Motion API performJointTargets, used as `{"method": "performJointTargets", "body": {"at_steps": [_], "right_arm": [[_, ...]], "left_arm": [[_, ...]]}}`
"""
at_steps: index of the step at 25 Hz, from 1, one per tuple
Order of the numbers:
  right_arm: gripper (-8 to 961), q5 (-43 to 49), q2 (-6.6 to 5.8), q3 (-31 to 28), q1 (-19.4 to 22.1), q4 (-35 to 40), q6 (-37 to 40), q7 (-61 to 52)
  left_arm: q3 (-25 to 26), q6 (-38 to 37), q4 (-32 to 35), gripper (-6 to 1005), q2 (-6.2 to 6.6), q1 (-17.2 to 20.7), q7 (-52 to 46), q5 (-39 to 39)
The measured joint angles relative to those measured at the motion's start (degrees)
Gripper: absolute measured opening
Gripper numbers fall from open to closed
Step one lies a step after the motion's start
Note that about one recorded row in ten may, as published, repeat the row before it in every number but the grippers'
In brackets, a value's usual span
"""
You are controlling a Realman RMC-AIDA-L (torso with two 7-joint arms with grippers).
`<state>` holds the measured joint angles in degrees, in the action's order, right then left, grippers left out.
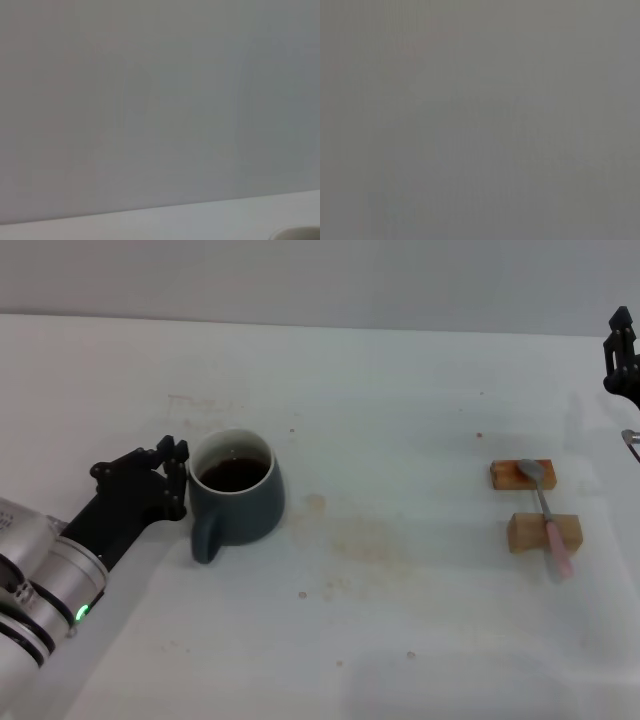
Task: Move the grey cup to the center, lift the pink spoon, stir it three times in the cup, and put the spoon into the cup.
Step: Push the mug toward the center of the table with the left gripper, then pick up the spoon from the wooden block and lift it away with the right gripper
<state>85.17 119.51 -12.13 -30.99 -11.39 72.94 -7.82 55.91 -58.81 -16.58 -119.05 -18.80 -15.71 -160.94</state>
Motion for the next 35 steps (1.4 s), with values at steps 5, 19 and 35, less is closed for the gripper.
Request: {"method": "performJointTargets", "body": {"at_steps": [5, 19, 35], "right_arm": [[336, 0.0, 0.02, 0.0, 0.2, 0.0, 0.1, 0.0], [338, 0.0, 0.03, 6.0, 2.9, -1.8, 6.2, 0.5], [339, 0.9, 0.31, 13.3, 13.9, -11.1, 14.4, 6.5]], "left_arm": [[-1.1, 0.0, -1.4, 133, -0.03, 0.3, 0.0, 0.0], [6.6, -3.7, -1.7, 133, 0.49, 2.7, -0.1, 0.4], [10.3, 0.4, 1.3, 133, 0.52, -2.0, 0.3, 0.5]]}}
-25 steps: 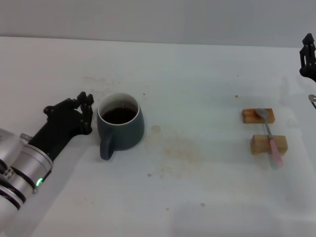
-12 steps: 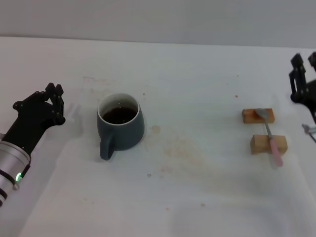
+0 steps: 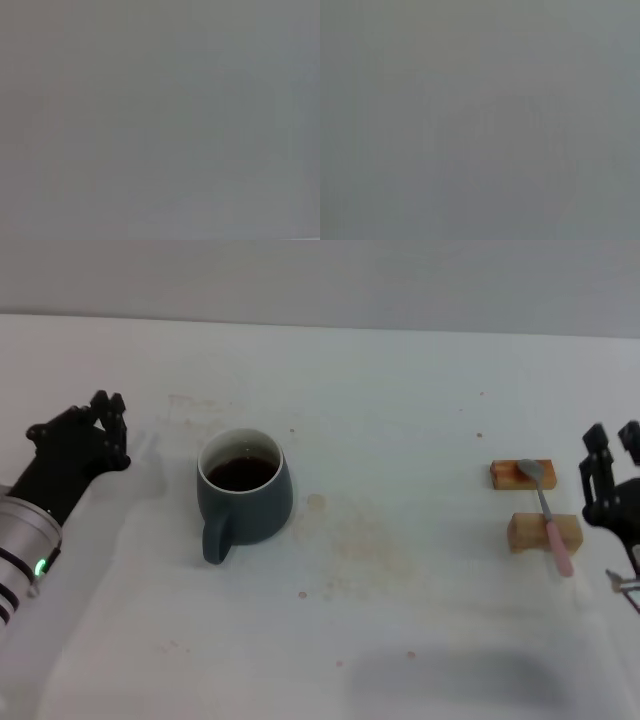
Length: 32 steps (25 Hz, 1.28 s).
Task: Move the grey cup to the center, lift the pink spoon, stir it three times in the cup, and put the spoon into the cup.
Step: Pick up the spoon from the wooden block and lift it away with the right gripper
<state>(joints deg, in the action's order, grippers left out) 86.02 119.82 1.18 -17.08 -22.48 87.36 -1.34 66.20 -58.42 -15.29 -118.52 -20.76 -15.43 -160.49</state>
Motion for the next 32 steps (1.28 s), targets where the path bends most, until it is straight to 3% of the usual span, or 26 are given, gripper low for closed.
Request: {"method": "performJointTargets", "body": {"at_steps": [16, 32], "right_arm": [[341, 0.9, 0.07, 5.8, 6.6, -4.5, -0.2, 2.9], [343, 1.2, -0.02, 11.4, 13.0, -5.7, 0.4, 2.9]], "left_arm": [[9.4, 1.9, 3.4, 133, 0.49, -2.6, 0.5, -0.1], [11.2, 4.1, 3.5, 133, 0.41, -3.0, 2.0, -0.1]]}}
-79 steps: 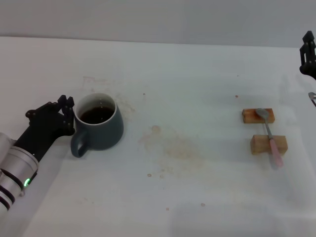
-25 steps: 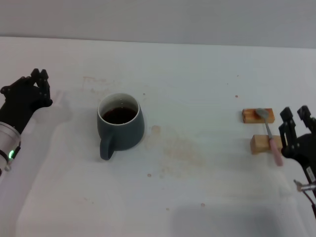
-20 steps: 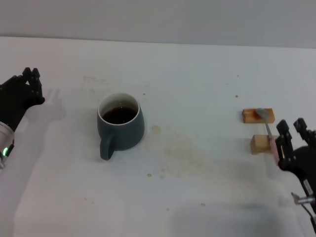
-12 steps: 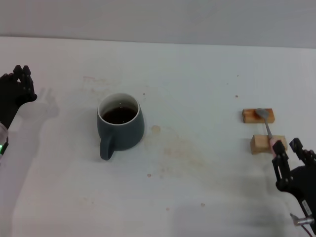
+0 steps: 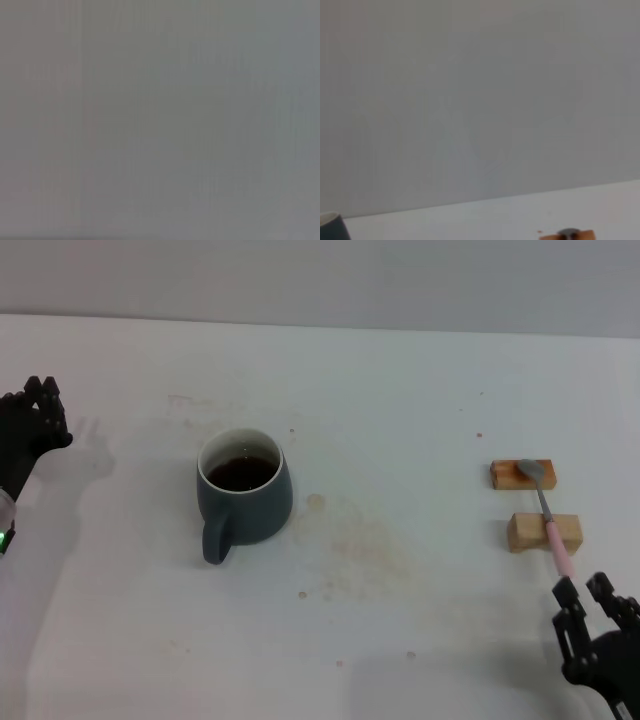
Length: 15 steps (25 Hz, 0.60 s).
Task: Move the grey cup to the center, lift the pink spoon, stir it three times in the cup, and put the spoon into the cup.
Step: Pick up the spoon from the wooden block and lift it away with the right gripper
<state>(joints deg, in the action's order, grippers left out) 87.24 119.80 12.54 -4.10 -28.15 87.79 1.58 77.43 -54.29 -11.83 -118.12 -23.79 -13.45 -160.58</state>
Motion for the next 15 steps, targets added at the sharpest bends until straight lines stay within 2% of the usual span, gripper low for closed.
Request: {"method": "performJointTargets", "body": {"at_steps": [6, 15], "right_arm": [[344, -0.2, -0.03, 0.0, 1.7, 0.8, 0.7, 0.0], [345, -2.0, -0.14, -0.6, 1.4, 2.1, 0.0, -0.4]], "left_arm": [[0.0, 0.6, 0.0, 133, 0.02, -0.7, 0.8, 0.0], [-0.3, 0.7, -0.2, 133, -0.19, -1.3, 0.9, -0.4]]}}
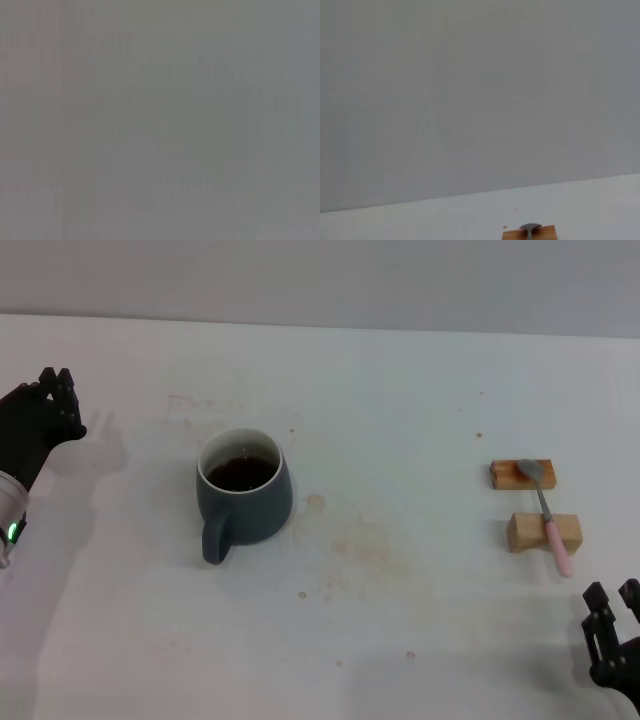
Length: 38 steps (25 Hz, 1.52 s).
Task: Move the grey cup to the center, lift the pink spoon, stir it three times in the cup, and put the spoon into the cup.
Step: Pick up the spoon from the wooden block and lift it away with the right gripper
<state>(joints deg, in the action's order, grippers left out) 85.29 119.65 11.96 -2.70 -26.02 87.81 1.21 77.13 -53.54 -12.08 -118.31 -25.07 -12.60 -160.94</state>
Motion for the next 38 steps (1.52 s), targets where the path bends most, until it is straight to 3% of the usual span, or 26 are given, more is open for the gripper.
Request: {"method": "performJointTargets", "body": {"at_steps": [20, 38], "right_arm": [[364, -0.9, 0.02, 0.1, -4.8, 1.1, -4.9, -0.1], [405, -0.5, 0.14, 0.0, -6.1, 1.1, -7.5, 0.2]], "left_arm": [[-0.2, -0.7, -0.6, 133, -0.40, 0.7, -0.8, 0.2], [-0.2, -0.3, -0.6, 133, -0.43, 0.5, -0.8, 0.4]]}}
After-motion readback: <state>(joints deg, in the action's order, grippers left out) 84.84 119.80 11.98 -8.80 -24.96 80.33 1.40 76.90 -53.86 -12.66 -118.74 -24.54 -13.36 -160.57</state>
